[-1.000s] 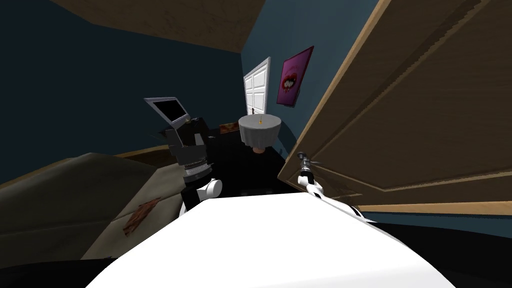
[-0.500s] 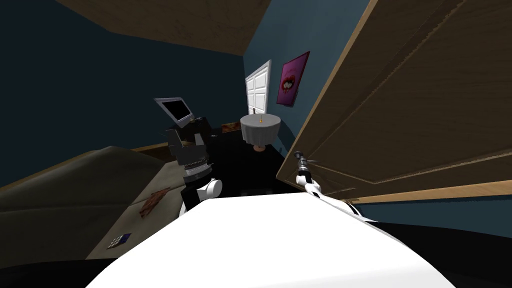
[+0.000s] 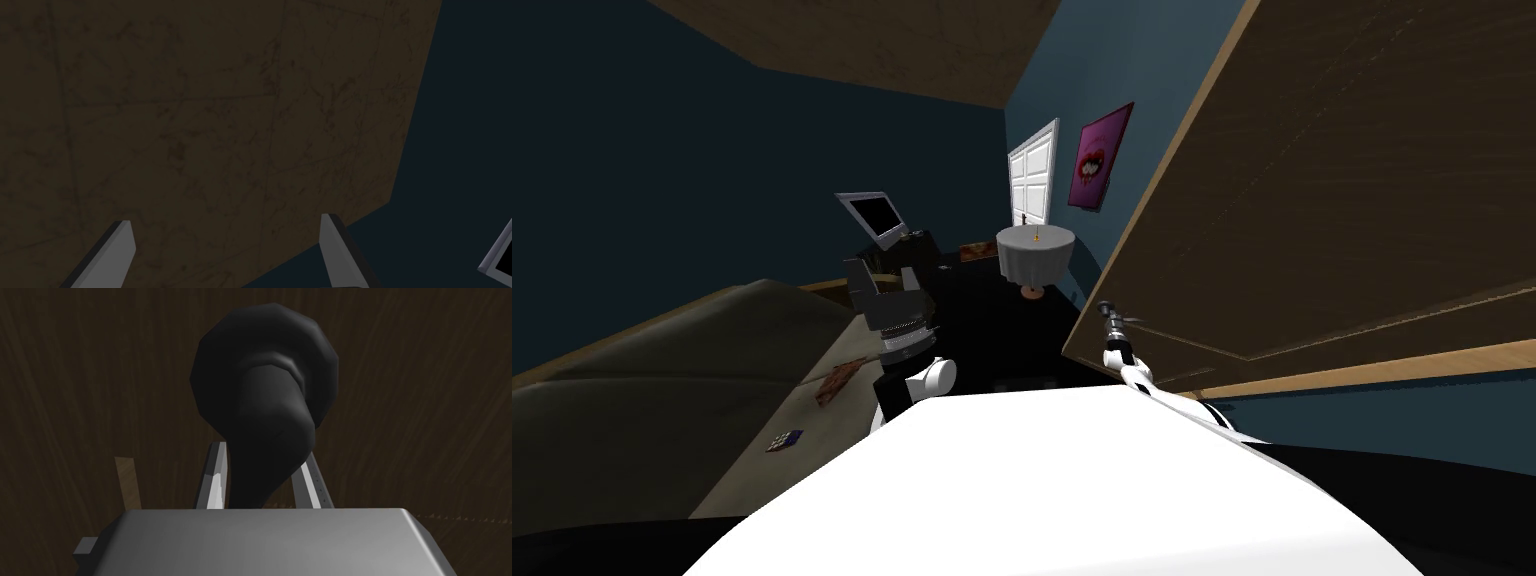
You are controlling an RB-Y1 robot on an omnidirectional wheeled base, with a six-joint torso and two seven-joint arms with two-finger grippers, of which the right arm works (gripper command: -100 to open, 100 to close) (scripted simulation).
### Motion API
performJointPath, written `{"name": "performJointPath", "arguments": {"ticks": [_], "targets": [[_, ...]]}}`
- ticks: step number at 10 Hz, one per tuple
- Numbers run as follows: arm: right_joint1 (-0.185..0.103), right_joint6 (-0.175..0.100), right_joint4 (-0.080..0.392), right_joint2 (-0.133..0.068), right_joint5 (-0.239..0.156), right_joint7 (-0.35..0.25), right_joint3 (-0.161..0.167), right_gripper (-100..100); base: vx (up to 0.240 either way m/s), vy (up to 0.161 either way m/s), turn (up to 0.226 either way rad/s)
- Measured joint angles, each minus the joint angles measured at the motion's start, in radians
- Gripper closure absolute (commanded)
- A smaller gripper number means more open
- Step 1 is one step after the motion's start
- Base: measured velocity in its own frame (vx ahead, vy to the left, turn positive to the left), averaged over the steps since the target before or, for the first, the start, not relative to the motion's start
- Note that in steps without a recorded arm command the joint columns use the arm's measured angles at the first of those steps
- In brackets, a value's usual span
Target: Pull the door open
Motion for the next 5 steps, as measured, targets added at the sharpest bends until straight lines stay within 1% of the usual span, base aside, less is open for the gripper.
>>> {"name": "performJointPath", "arguments": {"ticks": [1,3,5], "targets": [[0.01,0.005,-0.018,0.003,0.006,-0.008,0.01,100,-0.198,-0.03,0.078],[0.005,-0.002,-0.008,-0.003,0.018,-0.026,0.032,100,-0.221,-0.033,0.076],[0.006,-0.004,-0.013,-0.002,0.029,-0.039,0.051,100,-0.19,-0.028,0.054]]}}
